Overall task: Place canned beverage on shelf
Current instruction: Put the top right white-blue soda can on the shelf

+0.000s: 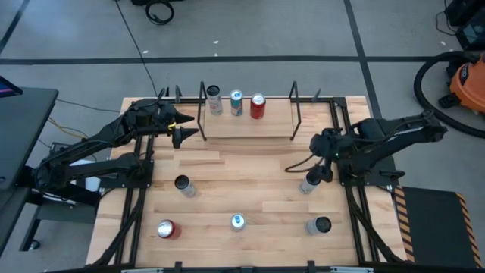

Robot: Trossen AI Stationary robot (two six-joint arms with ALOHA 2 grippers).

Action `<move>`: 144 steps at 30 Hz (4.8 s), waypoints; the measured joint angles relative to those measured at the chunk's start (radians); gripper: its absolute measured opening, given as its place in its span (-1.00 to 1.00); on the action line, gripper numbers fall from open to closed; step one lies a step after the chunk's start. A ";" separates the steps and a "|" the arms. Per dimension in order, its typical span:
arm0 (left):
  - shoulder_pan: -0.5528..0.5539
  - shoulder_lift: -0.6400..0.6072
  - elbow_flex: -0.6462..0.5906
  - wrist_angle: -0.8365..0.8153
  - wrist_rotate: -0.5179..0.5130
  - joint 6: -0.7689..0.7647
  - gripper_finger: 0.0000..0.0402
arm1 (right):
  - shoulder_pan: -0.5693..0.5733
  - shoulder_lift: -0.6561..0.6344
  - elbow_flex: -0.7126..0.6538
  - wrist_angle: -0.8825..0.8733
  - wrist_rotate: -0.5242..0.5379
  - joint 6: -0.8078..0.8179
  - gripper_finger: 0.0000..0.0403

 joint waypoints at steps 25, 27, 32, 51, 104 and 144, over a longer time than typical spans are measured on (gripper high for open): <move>0.000 0.000 0.000 -0.006 -0.001 -0.079 0.55 | 0.216 0.067 0.000 -0.067 0.060 0.057 0.89; 0.000 0.000 0.000 -0.006 -0.002 -0.084 0.55 | 0.223 0.076 0.000 -0.069 0.062 0.048 0.89; 0.000 0.000 0.000 -0.006 -0.002 -0.086 0.55 | 0.245 0.100 -0.006 -0.063 0.089 0.036 0.89; 0.000 0.000 0.000 -0.006 -0.002 -0.087 0.55 | 0.270 0.100 -0.197 0.078 0.081 0.065 0.89; 0.000 0.000 0.000 -0.016 -0.005 -0.107 0.55 | -0.266 0.104 0.160 0.123 0.108 -0.688 0.33; 0.000 0.000 0.000 -0.022 -0.004 -0.102 0.55 | -0.980 0.533 0.396 0.210 -0.315 -0.999 0.33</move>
